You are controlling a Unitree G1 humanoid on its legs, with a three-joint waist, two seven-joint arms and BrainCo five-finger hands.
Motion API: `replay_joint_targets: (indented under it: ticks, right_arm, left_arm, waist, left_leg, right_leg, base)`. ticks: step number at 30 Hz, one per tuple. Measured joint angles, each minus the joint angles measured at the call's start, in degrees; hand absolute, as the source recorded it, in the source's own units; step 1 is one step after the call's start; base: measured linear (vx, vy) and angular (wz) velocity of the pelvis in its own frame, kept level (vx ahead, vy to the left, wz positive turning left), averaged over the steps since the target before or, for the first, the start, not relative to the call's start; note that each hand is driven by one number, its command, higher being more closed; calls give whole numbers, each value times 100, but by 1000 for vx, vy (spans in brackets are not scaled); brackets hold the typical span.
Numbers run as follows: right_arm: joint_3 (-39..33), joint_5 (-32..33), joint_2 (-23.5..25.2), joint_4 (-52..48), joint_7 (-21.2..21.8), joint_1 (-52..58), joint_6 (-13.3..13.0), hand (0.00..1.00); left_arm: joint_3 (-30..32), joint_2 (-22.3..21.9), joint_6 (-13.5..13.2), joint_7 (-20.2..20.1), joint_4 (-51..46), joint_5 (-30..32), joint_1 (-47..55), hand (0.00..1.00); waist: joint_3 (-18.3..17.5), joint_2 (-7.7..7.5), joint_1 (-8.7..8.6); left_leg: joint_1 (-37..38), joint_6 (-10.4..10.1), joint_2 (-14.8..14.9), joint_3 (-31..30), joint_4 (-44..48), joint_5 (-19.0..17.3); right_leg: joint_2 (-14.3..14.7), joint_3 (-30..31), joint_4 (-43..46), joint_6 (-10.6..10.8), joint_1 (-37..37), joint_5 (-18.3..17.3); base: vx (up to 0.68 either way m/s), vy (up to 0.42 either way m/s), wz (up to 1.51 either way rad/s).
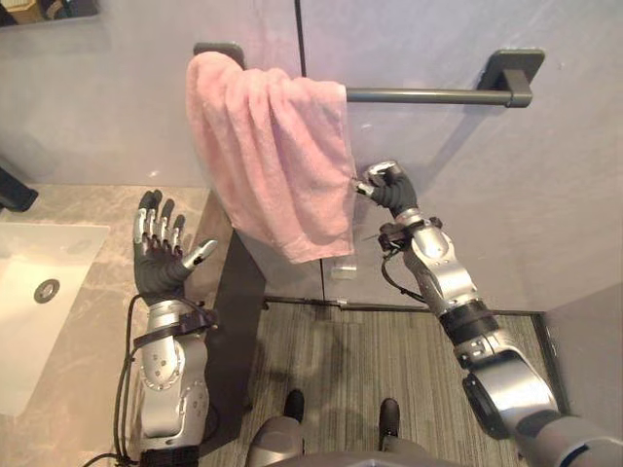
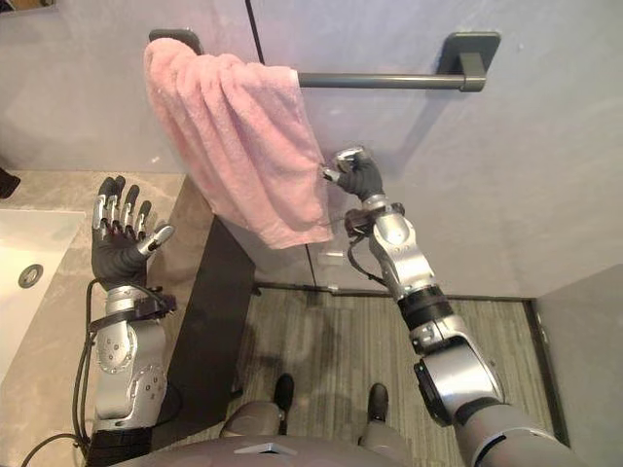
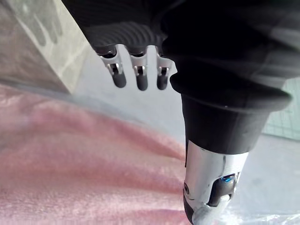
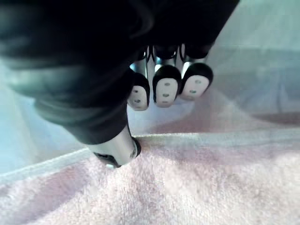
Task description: Organize washtable
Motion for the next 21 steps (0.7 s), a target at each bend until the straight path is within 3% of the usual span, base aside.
replay_joint_targets:
  ticks: [7,14,15,21]
  right_arm:
    - [-274,-1,-98,-491,19,645,-6,100]
    - [-331,46,-113,-903,69,896,-73,100]
    - [-326,130,-111,-904,84,933,-73,0]
    - [-124,246,-104,-905,170,1050,-76,0]
  left_arm:
    - [66,1,11,16,9,276,-132,0]
    - [216,12,11,66,38,414,-462,0]
    - [216,18,11,72,46,413,-463,0]
    - [184,30,17,110,321,406,-449,0]
  waist:
    - [0,0,-201]
    - [-2,-1,-270]
    - [-2,-2,-284]
    - [-7,-7,-302]
  left_leg:
    - [223,-8,9,201,-148,8]
    - [401,-6,6,451,-243,4]
    - [410,-5,6,459,-251,4]
    - [411,-5,7,465,-242,5]
  right_leg:
    - [30,190,3,4,25,-1]
    - [53,414,3,20,21,10]
    - [54,419,2,25,20,14]
    - [52,429,-28,33,30,38]
  base:
    - [13,6,-17]
    - [19,9,-19]
    - [2,5,-4]
    - [0,0,0]
